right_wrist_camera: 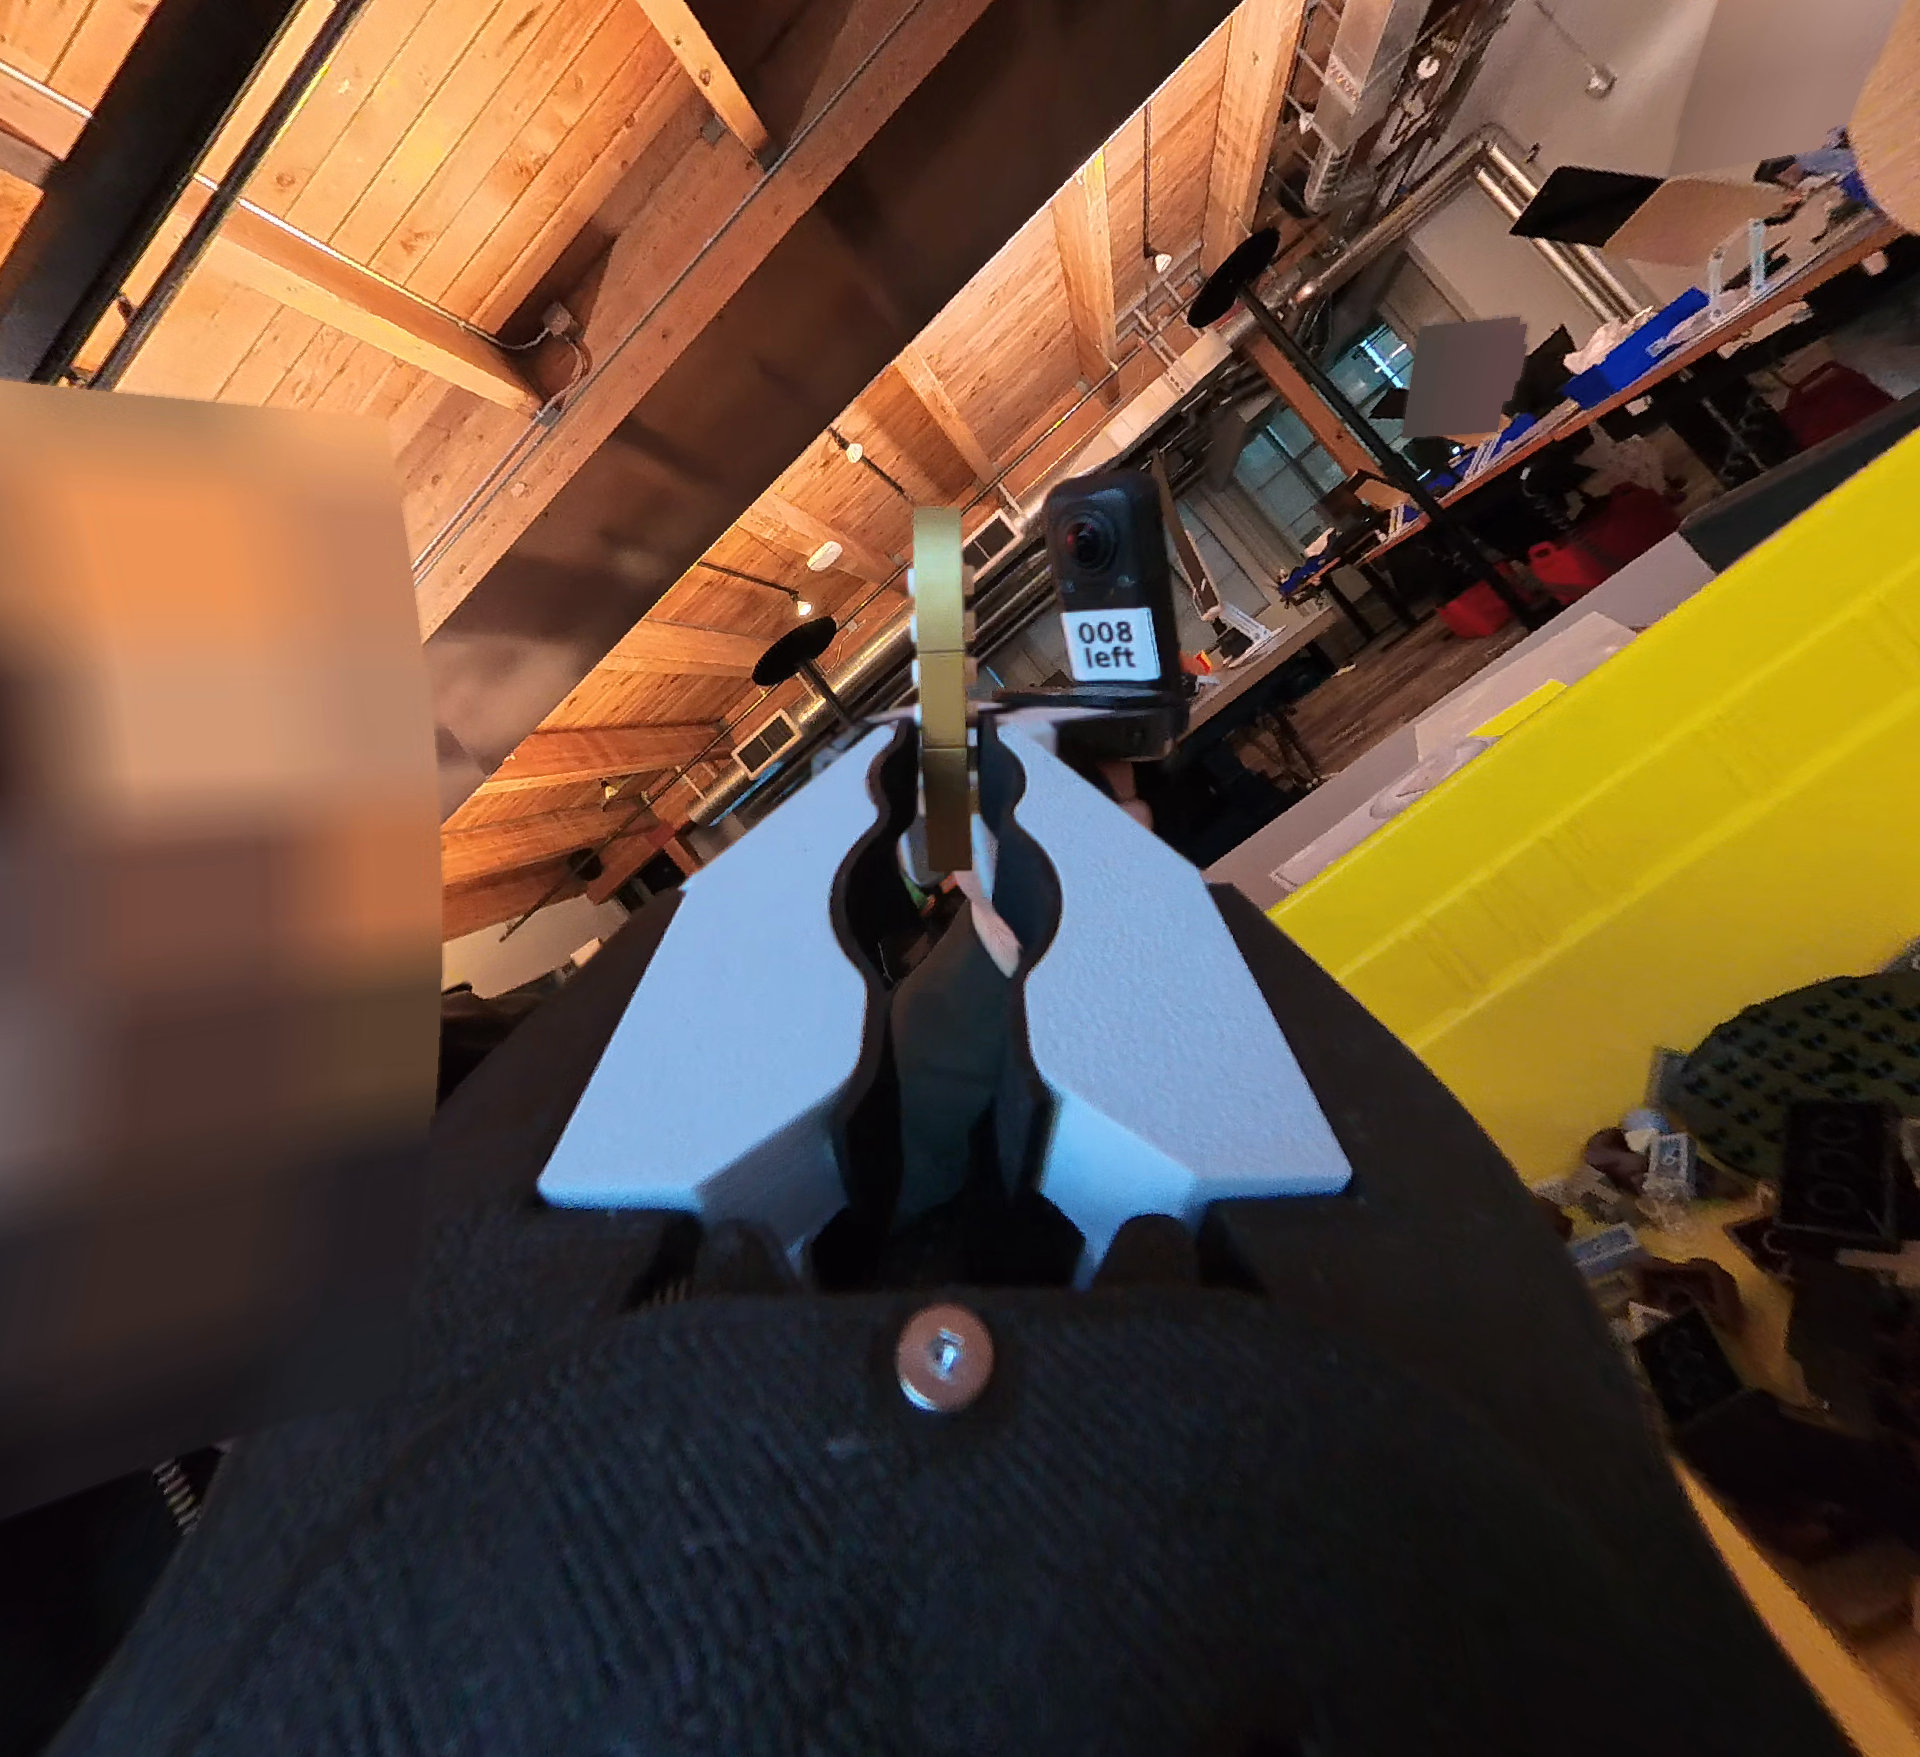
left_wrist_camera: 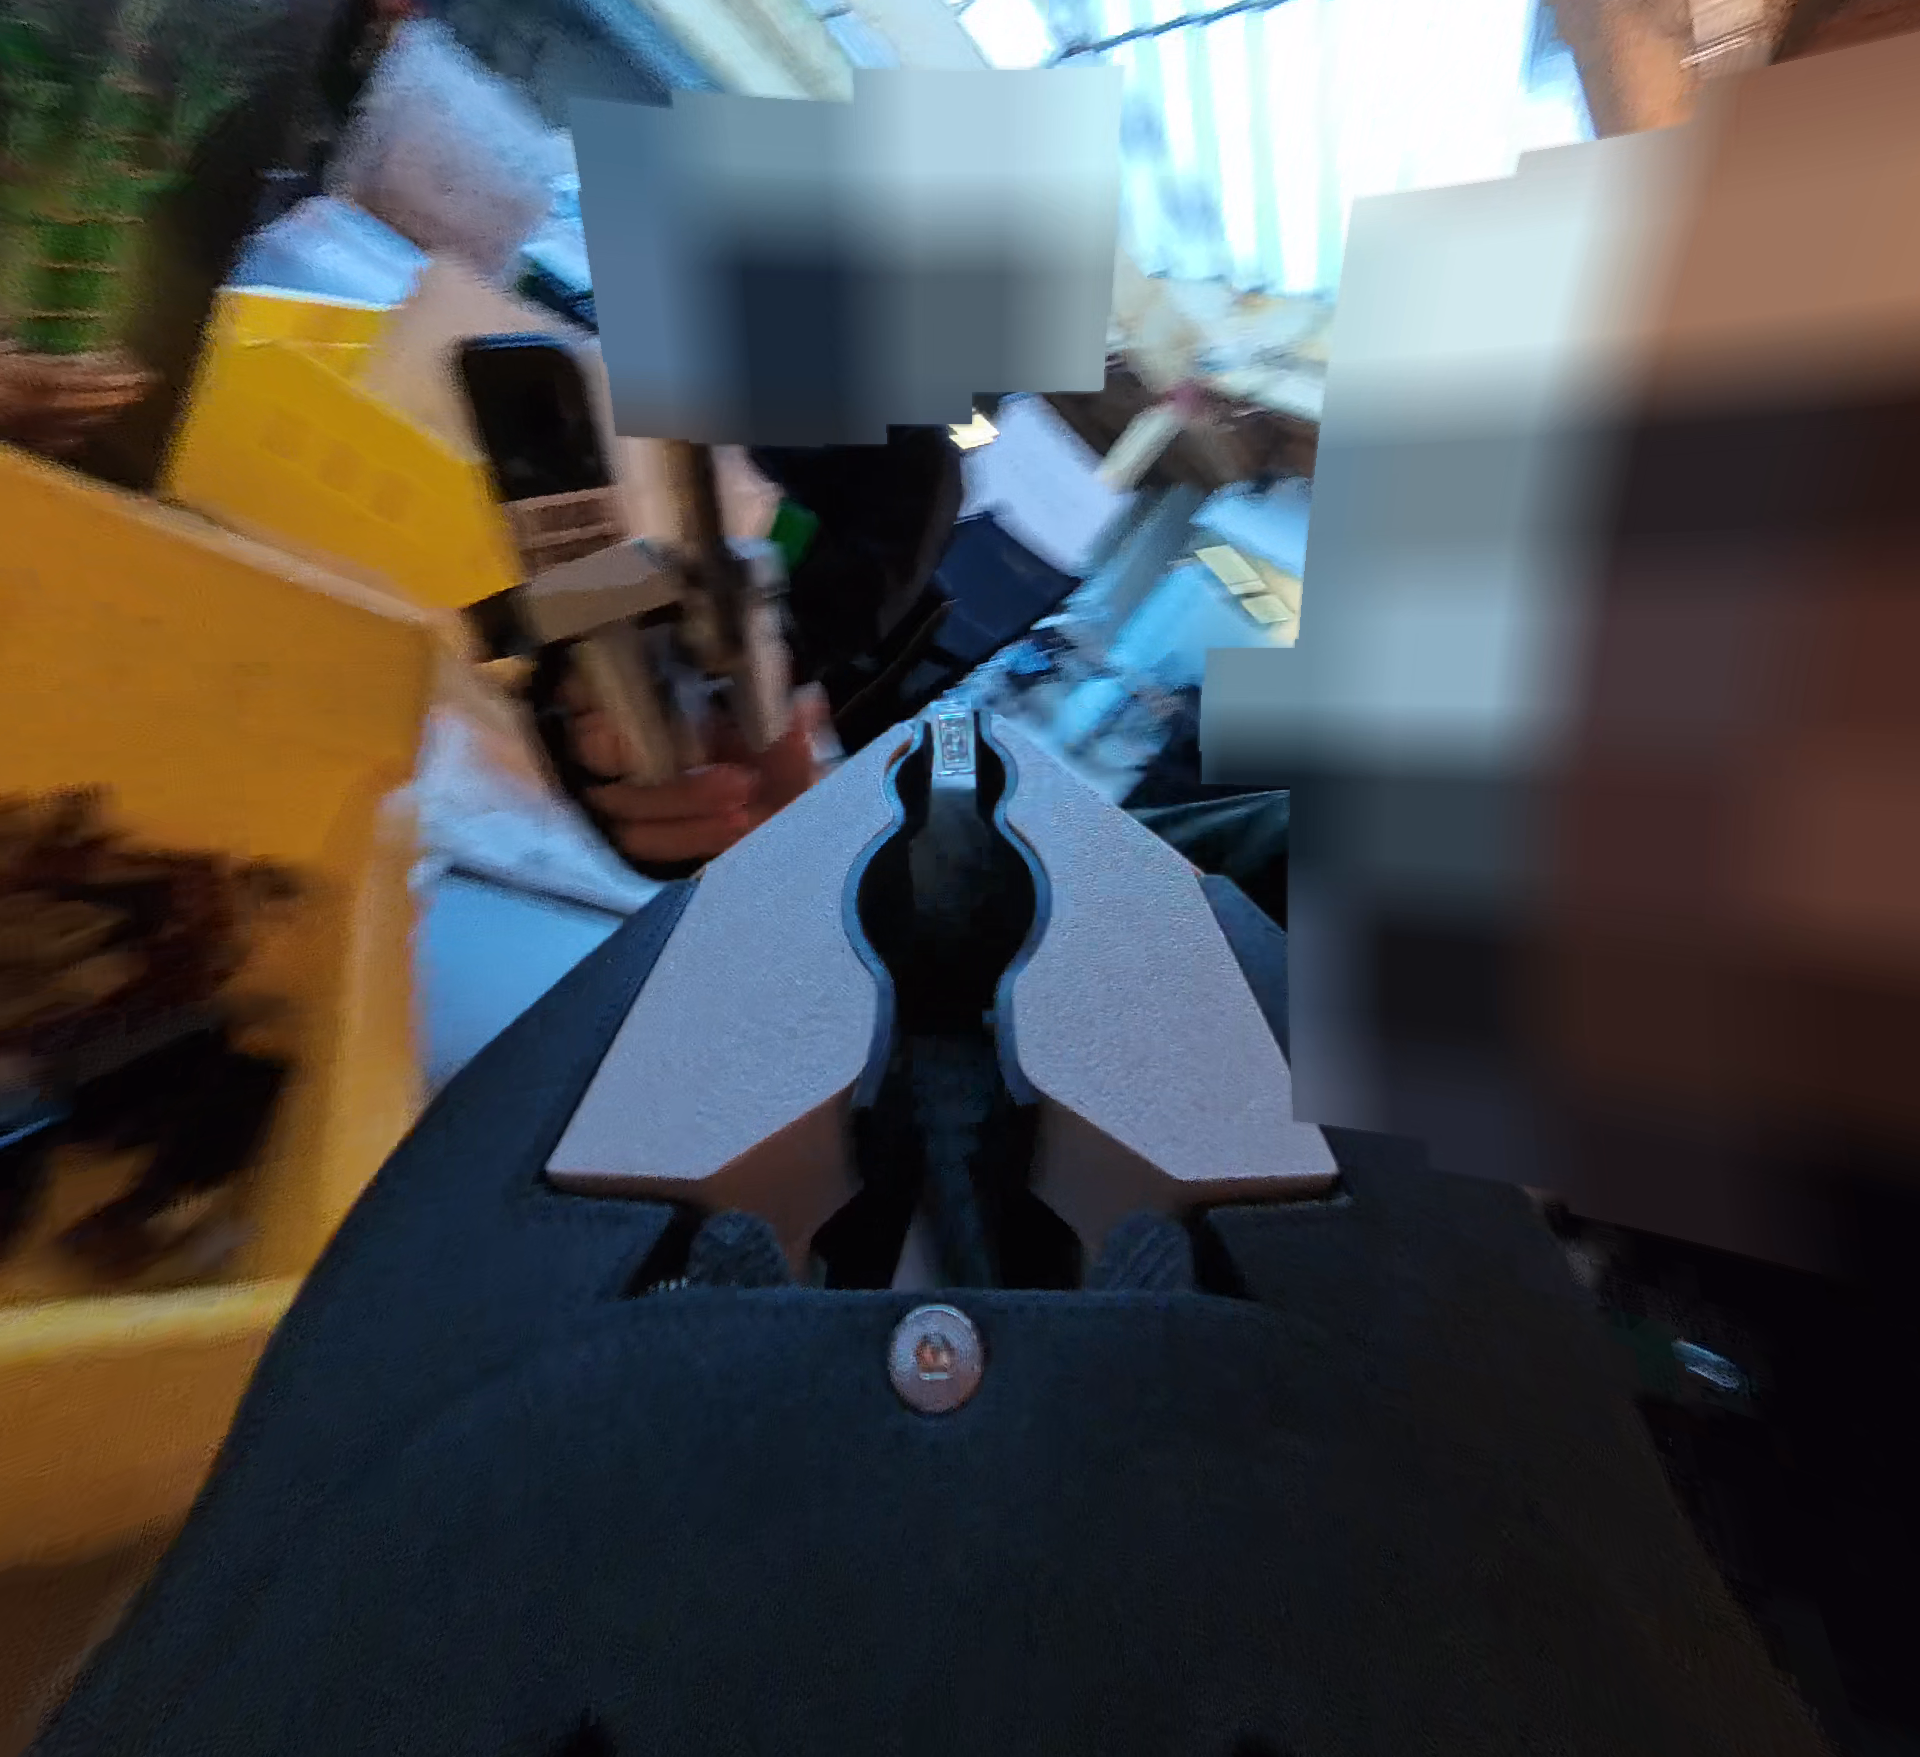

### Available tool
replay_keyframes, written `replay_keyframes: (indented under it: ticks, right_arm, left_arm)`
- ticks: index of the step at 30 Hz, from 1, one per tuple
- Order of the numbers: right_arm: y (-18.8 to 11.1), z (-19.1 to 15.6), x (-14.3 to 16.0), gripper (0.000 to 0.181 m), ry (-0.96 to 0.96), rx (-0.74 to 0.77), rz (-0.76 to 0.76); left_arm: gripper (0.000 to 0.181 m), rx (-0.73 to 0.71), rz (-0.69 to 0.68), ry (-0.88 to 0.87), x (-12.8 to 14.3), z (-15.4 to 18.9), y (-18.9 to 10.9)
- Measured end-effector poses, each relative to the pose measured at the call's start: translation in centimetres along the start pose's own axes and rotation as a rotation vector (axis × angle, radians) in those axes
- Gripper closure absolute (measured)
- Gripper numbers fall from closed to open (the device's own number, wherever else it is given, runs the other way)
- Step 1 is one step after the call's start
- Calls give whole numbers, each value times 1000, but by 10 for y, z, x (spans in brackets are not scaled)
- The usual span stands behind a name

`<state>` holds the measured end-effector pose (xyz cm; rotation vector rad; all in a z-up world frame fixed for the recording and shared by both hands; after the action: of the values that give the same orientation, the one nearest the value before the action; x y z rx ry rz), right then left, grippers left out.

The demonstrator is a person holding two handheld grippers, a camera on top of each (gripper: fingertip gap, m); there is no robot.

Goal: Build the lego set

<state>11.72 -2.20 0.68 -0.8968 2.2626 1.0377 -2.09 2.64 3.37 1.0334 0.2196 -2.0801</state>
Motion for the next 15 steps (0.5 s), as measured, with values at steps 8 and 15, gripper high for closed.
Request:
replay_keyframes:
  ticks: [8, 15]
  right_arm:
    - [-3, 8, 1, 173, 27, 35, 12]
    - [2, 9, 8, 173, 53, 16, -15]
  left_arm:
    - [131, -743, 54, 91, -7, -60, -36]
    - [150, -437, 80, 80, -9, -29, -8]
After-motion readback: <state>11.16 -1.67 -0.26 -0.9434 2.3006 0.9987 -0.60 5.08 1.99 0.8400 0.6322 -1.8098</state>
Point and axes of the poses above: each gripper's, where its closed fingertips meet, y out along the fingers, x out of its underside, z = x × y across the jaws, the point moved 6 cm from there along -y, back along the fingers, and after that the axes turned 3 degrees about -y, right-handed, at the moved point
